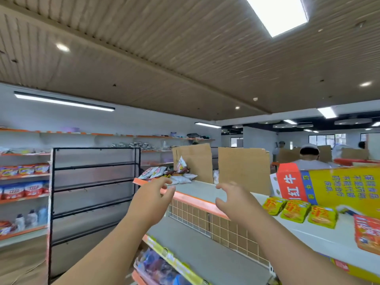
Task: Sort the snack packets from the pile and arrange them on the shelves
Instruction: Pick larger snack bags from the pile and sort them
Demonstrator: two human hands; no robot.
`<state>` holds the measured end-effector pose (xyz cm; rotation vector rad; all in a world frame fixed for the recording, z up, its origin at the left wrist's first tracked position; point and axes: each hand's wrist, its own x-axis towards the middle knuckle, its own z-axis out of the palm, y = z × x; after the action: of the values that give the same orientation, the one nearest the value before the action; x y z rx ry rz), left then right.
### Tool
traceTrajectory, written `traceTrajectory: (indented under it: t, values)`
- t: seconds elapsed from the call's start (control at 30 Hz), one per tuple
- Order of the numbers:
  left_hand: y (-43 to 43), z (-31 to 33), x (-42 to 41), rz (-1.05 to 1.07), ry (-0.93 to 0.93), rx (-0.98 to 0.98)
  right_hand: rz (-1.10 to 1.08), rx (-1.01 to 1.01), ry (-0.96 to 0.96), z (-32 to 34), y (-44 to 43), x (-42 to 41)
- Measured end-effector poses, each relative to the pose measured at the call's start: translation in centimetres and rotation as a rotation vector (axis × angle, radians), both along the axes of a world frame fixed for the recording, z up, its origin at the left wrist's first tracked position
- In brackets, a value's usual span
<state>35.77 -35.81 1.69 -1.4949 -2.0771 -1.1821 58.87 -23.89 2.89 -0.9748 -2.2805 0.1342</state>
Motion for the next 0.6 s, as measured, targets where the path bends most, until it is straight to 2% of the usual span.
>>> traceTrajectory:
  t: [0.37, 0.6]
  values:
    - [3.6, 0.0, -7.6, -0.002, 0.033, -0.056, 0.027, -0.002, -0.010, 1.1, 4.7, -8.8]
    - [7.9, -0.6, -11.9, 0.042, 0.071, -0.130, 0.085, -0.088, -0.005, -0.4, 10.7, -14.3]
